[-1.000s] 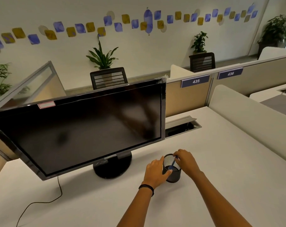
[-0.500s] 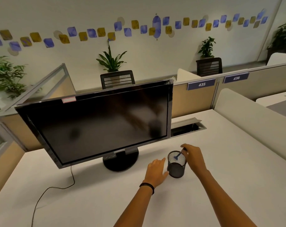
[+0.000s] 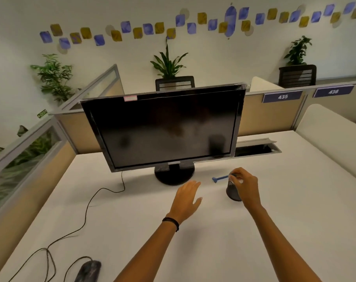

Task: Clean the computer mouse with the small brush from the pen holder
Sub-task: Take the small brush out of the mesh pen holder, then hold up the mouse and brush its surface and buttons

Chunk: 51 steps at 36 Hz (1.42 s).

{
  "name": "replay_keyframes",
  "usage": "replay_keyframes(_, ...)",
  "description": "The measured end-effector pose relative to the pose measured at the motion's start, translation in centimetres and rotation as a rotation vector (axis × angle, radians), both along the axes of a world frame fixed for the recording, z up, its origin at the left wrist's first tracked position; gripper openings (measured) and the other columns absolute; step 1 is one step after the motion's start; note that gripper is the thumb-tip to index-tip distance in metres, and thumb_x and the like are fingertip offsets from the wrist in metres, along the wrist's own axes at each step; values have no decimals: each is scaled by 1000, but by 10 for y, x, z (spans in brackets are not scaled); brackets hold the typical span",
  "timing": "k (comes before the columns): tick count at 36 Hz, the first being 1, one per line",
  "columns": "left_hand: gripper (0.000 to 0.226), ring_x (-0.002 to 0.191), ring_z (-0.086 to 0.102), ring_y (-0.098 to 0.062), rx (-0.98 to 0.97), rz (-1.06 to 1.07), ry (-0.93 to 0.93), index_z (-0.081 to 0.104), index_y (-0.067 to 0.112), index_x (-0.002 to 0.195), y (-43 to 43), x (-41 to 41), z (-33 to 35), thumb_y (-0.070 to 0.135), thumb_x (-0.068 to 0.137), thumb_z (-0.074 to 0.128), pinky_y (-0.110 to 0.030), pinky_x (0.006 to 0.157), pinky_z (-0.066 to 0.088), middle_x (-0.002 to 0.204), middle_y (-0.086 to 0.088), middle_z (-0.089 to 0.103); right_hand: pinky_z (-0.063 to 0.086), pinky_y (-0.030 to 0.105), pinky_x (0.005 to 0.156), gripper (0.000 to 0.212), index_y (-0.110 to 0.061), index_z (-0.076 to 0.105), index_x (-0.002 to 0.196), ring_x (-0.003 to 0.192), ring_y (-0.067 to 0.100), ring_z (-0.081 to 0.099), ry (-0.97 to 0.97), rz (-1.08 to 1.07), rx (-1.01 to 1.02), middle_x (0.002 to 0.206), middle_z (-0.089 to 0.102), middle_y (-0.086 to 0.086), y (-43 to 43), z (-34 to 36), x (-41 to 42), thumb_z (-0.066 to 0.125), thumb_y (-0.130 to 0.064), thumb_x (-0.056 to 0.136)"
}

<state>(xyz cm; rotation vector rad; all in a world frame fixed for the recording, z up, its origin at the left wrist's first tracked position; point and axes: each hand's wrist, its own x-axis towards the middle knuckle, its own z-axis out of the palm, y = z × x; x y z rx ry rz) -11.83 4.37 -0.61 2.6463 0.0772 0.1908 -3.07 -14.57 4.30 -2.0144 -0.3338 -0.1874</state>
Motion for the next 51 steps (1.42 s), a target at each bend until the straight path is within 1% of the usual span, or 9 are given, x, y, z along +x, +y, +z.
replay_keyframes(2,54,141,22,-21,-12,26,-19,30,18,142,8,-17,-1,37,95,47,-32,115,15,152,-5,28,51,42,78,16,9,61,95,80,39,63,1,42,-31,91,67,27,7,0,-7,61,-2,83)
replay_keyframes(4,54,141,22,-21,-20,64,-24,30,18,142,16,-36,-4,37,94,47,-31,115,16,152,-6,29,51,34,71,14,4,60,93,74,28,63,25,86,-48,87,68,21,15,-3,-15,61,-7,84)
replay_keyframes(7,54,142,21,-20,-22,124,-28,30,19,143,30,-67,-12,37,95,47,-30,115,14,152,-5,28,52,30,70,11,0,57,91,73,23,64,65,147,-9,88,68,19,27,-10,-30,60,-8,85)
replay_keyframes(16,52,142,17,-16,-45,347,-47,30,21,142,73,-162,-36,35,95,46,-27,115,12,153,-1,26,52,33,77,12,-2,55,93,76,25,66,121,326,-22,92,69,18,71,-30,-70,58,-11,86)
replay_keyframes(23,54,143,17,-19,-47,492,-79,30,21,142,100,-225,-48,35,94,49,-38,117,18,153,-2,26,52,32,76,8,-6,54,93,74,23,66,128,392,18,91,69,18,108,-35,-99,56,-12,88)
replay_keyframes(31,60,135,34,-24,-132,691,-229,39,15,138,119,-288,-49,28,86,64,-38,109,33,145,-6,41,52,33,76,13,1,55,98,76,26,66,159,417,76,93,69,19,150,-40,-136,54,-9,89)
replay_keyframes(34,60,127,44,-27,-132,736,-262,45,10,134,124,-311,-52,23,81,70,-36,105,37,138,-10,48,53,24,72,11,0,55,96,75,26,66,172,414,118,92,69,18,163,-46,-155,54,-8,89)
replay_keyframes(38,62,128,43,-23,-101,774,-235,42,13,136,126,-337,-60,27,82,69,-30,104,31,140,-7,46,49,4,61,8,0,56,94,73,27,66,194,405,176,90,68,17,178,-56,-179,53,-6,89)
replay_keyframes(51,82,131,38,-24,-203,921,-131,31,12,141,111,-363,-87,46,77,69,-39,109,32,143,-9,41,46,4,58,4,-2,57,90,66,17,67,274,419,210,81,67,10,201,-75,-224,55,-6,89)
